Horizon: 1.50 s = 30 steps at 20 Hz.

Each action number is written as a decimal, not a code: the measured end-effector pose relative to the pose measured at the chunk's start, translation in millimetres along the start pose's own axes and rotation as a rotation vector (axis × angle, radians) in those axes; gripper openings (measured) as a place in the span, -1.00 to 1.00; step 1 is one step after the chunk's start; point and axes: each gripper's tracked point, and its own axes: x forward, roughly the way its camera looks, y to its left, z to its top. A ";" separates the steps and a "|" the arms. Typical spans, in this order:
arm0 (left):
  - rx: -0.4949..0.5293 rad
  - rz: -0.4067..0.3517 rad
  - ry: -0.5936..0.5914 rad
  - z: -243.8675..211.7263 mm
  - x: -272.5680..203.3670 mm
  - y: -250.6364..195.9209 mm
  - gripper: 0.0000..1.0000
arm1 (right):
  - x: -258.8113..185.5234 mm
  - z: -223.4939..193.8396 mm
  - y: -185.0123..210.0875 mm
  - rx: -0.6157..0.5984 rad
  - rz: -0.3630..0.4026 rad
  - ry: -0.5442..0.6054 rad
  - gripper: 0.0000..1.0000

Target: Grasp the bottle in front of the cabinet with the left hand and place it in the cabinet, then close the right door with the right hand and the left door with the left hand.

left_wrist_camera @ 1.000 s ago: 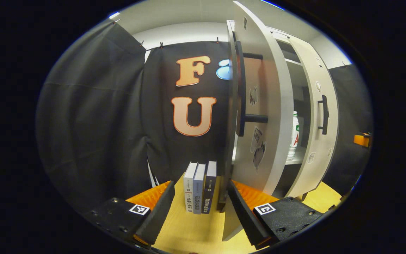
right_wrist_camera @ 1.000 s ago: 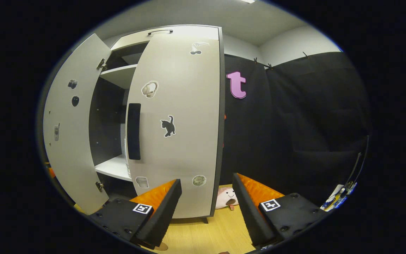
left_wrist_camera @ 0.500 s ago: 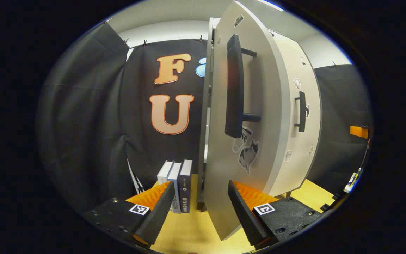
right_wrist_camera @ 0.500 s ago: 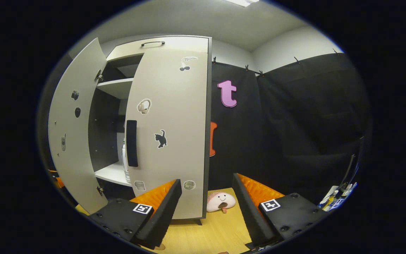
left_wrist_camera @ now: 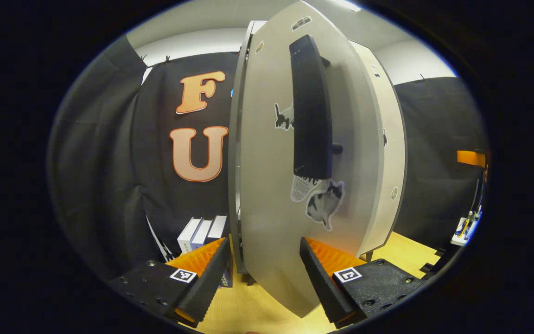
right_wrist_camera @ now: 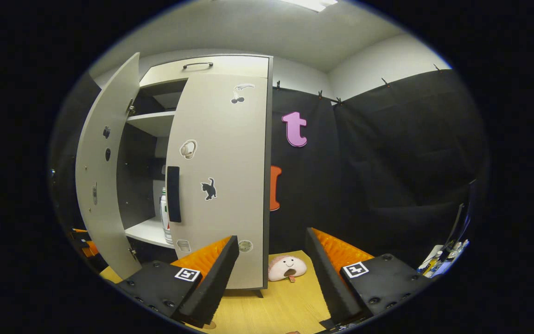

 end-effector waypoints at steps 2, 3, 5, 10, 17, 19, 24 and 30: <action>-0.027 -0.016 0.005 -1.9 3.4 -5.5 0.85 | -1.7 -0.7 -3.3 0.002 -0.007 0.003 0.92; -0.037 -0.026 0.010 -2.8 5.1 -8.5 0.85 | -2.7 -0.8 -3.9 0.003 -0.009 0.002 0.92; -0.053 -0.048 0.019 -5.9 10.2 -17.4 0.80 | -5.3 -0.7 -5.2 -0.004 -0.011 0.000 0.91; -0.025 -0.060 0.004 -5.4 40.1 -39.8 0.85 | -8.3 -6.9 -20.2 -0.031 -0.046 0.007 0.92; -0.017 -0.054 -0.003 -11.2 96.4 -68.4 0.83 | -11.1 -16.2 -41.8 -0.074 -0.097 0.026 0.92; -0.030 -0.043 -0.009 -11.9 100.2 -69.3 0.87 | -12.3 -18.4 -41.7 -0.072 -0.097 0.029 0.91; -0.029 -0.019 0.002 -11.3 117.5 -73.2 0.87 | -13.0 -16.1 -37.7 -0.068 -0.081 0.022 0.91; -0.003 0.015 0.002 -11.1 131.3 -77.2 0.83 | -17.5 -16.7 -47.7 -0.066 -0.080 0.021 0.77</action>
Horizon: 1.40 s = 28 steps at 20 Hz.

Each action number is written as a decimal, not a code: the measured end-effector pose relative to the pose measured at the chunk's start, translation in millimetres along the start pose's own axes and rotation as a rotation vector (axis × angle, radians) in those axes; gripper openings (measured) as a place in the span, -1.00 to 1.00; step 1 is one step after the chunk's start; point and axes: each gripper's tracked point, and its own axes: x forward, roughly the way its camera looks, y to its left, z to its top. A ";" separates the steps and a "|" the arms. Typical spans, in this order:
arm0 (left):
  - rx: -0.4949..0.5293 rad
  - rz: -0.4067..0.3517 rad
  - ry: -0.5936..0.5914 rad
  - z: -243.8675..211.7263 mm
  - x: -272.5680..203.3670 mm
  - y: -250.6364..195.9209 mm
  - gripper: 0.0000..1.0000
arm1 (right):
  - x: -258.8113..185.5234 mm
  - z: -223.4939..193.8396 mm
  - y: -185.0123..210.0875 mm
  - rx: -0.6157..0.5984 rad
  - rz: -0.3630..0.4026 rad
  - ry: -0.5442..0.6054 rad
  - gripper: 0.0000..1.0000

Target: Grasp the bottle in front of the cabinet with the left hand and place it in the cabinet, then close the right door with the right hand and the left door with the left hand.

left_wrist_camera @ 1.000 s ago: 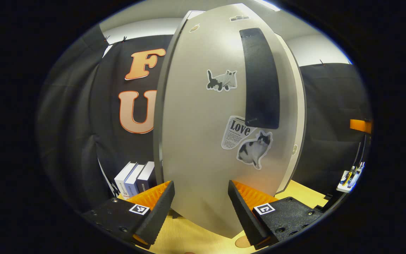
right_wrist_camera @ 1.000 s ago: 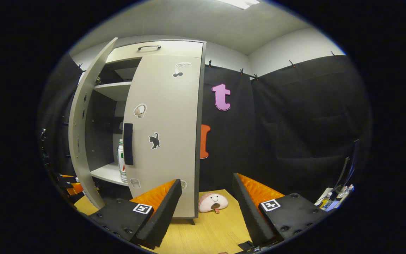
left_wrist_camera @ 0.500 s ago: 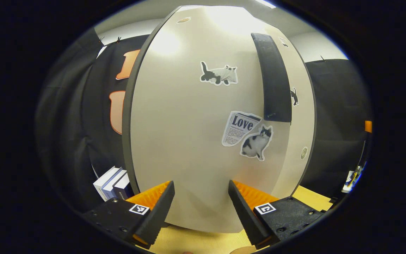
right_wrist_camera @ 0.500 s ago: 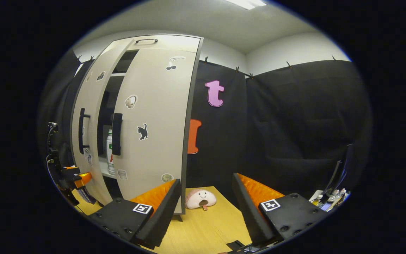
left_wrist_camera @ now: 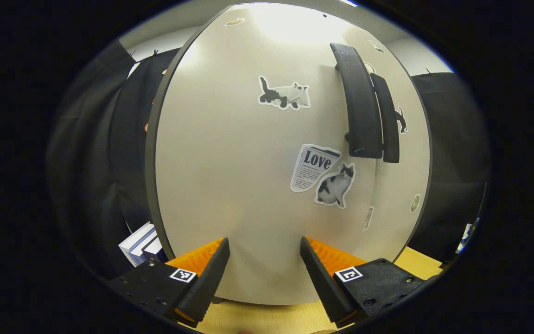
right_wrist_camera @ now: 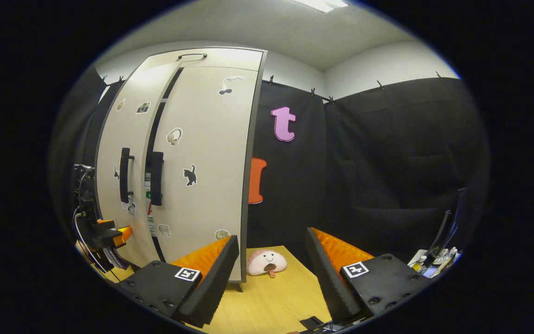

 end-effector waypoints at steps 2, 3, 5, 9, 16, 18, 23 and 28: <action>0.007 0.010 0.002 -1.2 1.5 -1.3 0.83 | -0.5 -2.3 -6.4 0.004 -0.004 0.006 0.91; 0.011 0.013 0.003 -1.8 1.8 -2.2 0.87 | -1.4 -2.9 -10.8 0.007 -0.007 0.007 0.91; 0.017 0.024 0.011 -3.6 0.7 -3.7 0.88 | -0.8 -4.5 -20.3 0.006 -0.014 0.013 0.77; 0.008 0.059 0.035 -5.5 -0.2 -6.7 0.88 | 0.7 -4.2 -43.1 0.002 -0.018 0.023 0.91; -0.056 0.051 0.066 30.7 -57.0 -29.8 0.88 | 0.0 11.6 -89.7 0.017 0.004 0.007 0.91; -0.013 0.050 0.073 46.3 -82.9 -36.5 0.89 | -3.5 18.4 -103.7 0.021 0.022 0.004 0.92; 0.015 0.087 0.020 100.1 -159.8 -47.4 0.88 | -16.3 38.8 -135.1 0.053 0.072 -0.012 0.91; 0.011 0.134 -0.061 148.9 -221.4 -50.9 0.87 | -30.4 49.3 -157.5 0.052 0.140 -0.038 0.91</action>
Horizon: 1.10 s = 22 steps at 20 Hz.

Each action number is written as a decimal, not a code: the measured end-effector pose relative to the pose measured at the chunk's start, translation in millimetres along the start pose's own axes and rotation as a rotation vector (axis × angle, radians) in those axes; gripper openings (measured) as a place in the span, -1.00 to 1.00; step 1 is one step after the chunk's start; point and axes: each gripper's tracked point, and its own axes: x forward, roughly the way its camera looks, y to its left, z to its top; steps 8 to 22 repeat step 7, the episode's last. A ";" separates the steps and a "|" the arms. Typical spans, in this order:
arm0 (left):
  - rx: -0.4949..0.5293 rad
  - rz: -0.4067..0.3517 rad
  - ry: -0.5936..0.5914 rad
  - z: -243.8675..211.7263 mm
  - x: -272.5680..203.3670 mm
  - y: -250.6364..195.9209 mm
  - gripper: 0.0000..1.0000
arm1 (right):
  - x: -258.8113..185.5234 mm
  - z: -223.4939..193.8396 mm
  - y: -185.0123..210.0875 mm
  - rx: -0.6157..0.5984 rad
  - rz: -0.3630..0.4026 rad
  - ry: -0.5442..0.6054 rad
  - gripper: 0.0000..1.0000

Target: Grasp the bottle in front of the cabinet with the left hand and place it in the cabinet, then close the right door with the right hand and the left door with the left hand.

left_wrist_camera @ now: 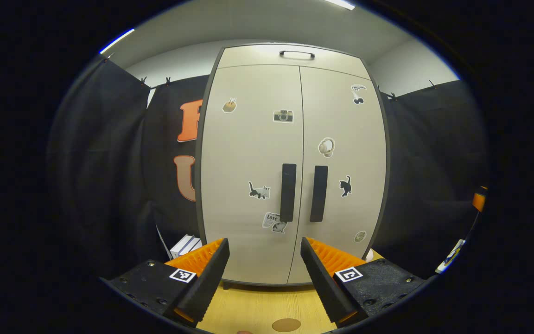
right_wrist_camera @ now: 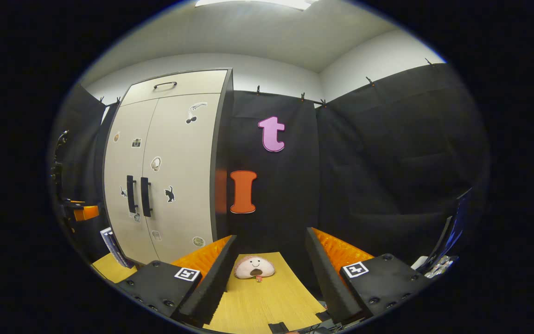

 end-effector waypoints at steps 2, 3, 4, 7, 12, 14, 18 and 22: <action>0.008 0.027 -0.029 13.5 -21.0 2.4 0.87 | -5.7 0.3 -7.8 -0.002 0.019 -0.002 0.91; 0.007 0.038 -0.040 17.9 -31.2 3.2 0.88 | -8.4 0.7 -11.3 -0.002 0.026 -0.005 0.91; 0.004 0.048 -0.046 21.1 -40.8 3.6 0.84 | -9.6 1.5 -14.2 -0.002 0.034 -0.006 0.91; -0.019 0.074 -0.050 23.9 -62.4 5.3 0.87 | -16.3 1.8 -17.2 -0.004 0.060 -0.007 0.92; -0.019 0.074 -0.050 23.9 -62.4 5.3 0.87 | -16.3 1.8 -17.2 -0.004 0.060 -0.007 0.92; -0.019 0.074 -0.050 23.9 -62.4 5.3 0.87 | -16.3 1.8 -17.2 -0.004 0.060 -0.007 0.92; -0.019 0.074 -0.050 23.9 -62.4 5.3 0.87 | -16.3 1.8 -17.2 -0.004 0.060 -0.007 0.92; -0.019 0.074 -0.050 23.9 -62.4 5.3 0.87 | -16.3 1.8 -17.2 -0.004 0.060 -0.007 0.92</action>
